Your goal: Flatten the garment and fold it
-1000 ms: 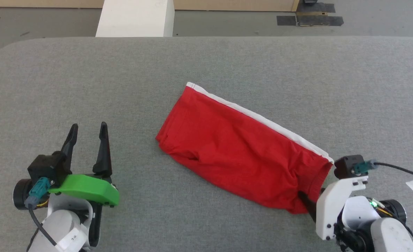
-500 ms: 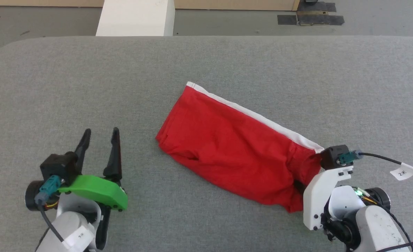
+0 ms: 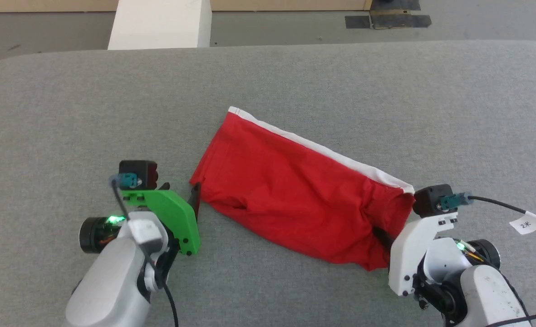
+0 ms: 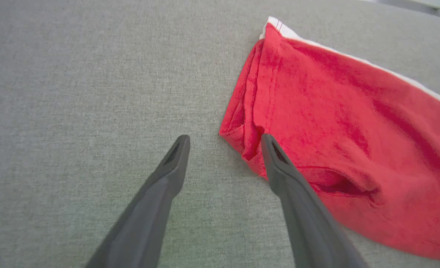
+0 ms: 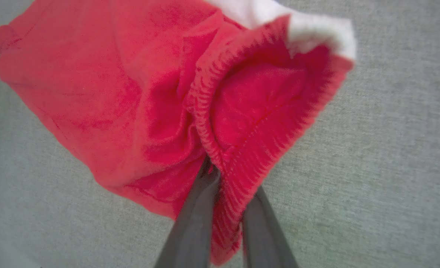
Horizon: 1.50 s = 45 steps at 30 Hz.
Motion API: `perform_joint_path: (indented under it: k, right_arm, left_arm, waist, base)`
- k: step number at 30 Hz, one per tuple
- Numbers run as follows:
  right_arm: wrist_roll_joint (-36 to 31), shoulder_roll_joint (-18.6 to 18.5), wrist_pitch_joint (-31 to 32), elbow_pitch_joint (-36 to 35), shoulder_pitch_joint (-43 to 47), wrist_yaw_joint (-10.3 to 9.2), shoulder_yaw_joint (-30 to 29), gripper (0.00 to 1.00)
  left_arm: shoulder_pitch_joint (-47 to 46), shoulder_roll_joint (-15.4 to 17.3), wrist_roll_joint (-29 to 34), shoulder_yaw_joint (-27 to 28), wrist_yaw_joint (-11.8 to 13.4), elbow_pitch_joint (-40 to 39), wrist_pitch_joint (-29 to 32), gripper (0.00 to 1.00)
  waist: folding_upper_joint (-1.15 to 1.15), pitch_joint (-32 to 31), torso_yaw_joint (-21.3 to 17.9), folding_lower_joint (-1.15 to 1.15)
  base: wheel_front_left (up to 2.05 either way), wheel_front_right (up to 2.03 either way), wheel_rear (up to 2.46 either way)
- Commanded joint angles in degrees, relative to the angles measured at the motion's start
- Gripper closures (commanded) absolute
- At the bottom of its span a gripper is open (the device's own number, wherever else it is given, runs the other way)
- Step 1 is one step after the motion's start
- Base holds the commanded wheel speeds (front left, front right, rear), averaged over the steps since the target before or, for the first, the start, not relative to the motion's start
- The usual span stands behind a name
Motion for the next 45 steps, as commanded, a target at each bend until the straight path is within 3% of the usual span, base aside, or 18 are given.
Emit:
perform_joint_path:
  k: [1,9,10,11,12,19,22,28,35,42,43,44,45]
  right_arm:
    - [0.5,0.1,-0.5,-0.4,-0.4,-0.08,0.4,1.0]
    - [0.8,0.1,-0.5,-0.5,-0.3,-0.08,0.7,1.0]
    - [0.9,0.1,-0.5,-0.5,-0.4,-0.08,0.8,1.0]
    - [0.9,0.1,-0.6,-0.5,-0.4,-0.08,0.8,1.0]
    - [0.9,0.1,-0.6,-0.5,-0.4,-0.08,0.8,1.0]
    - [1.7,0.1,-0.5,-0.4,-0.3,-0.08,0.1,1.0]
    - [1.4,-0.3,1.8,-2.0,-0.1,-0.08,-0.7,1.0]
    - [3.6,-7.0,7.0,-4.4,-0.1,-0.08,-1.4,1.0]
    - [7.4,-14.4,14.0,-6.3,-1.4,-0.08,-0.1,1.0]
    - [10.0,-17.9,17.8,-5.6,-3.1,-0.08,3.0,1.0]
    - [10.0,-17.9,17.8,-5.2,-3.1,-0.08,3.0,0.93]
    - [9.8,-17.9,18.1,-4.5,-3.0,-0.08,2.9,0.01]
    - [9.9,-17.7,18.0,-4.3,-2.9,-0.08,3.0,0.0]
  left_arm:
    - [-1.6,0.2,-0.4,-0.3,0.4,1.5,1.7,0.0]
    - [-7.0,0.1,-0.9,-3.1,-1.8,8.9,9.1,0.0]
    - [-7.2,0.2,-0.9,-3.3,-1.9,9.7,9.9,0.52]
    - [-7.4,0.1,-1.2,-3.4,-2.1,10.4,10.2,0.95]
    - [-7.5,0.0,-1.6,-3.2,-2.2,10.9,10.4,1.0]
    - [-6.0,-0.6,-6.2,-0.7,-4.2,10.1,9.7,1.0]
    - [-2.4,0.5,-9.6,3.6,-3.9,4.8,6.4,1.0]
    - [6.3,0.8,-12.6,6.3,-2.5,-4.5,4.4,1.0]
    - [16.5,-2.0,-14.0,4.7,0.1,-12.0,3.9,1.0]
    - [22.4,-4.3,-14.7,1.1,1.3,-14.4,5.6,1.0]
    - [22.6,-4.3,-14.6,0.9,1.4,-14.5,5.6,1.0]
    - [22.6,-4.4,-14.5,0.7,1.4,-14.6,5.6,0.96]
    - [22.4,-4.5,-14.4,0.7,1.5,-14.8,5.6,0.56]
  waist:
    - [0.0,0.4,-0.6,0.0]
    - [0.0,1.7,-2.3,0.0]
    - [0.0,1.8,-2.5,0.0]
    - [0.0,1.9,-2.6,0.0]
    - [0.0,2.0,-2.7,0.0]
    - [0.0,1.3,-2.2,0.0]
    - [0.0,0.2,-0.4,0.0]
    - [0.0,-1.1,2.5,0.0]
    - [0.0,-1.7,5.5,0.0]
    - [0.0,-1.8,6.9,0.0]
    - [0.0,-1.8,7.1,0.0]
    - [0.0,-1.9,7.3,0.0]
    - [0.0,-2.0,7.4,0.0]
  base:
    - [0.0,0.0,0.0]
    - [0.0,0.0,0.0]
    - [0.0,0.0,0.0]
    - [0.0,0.0,0.0]
    - [0.0,0.0,0.0]
    - [0.0,0.0,0.0]
    - [0.0,0.0,0.0]
    - [0.0,0.0,0.0]
    - [0.0,0.0,0.0]
    - [0.0,0.0,0.0]
    - [0.0,0.0,0.0]
    - [0.0,0.0,0.0]
    - [0.0,0.0,0.0]
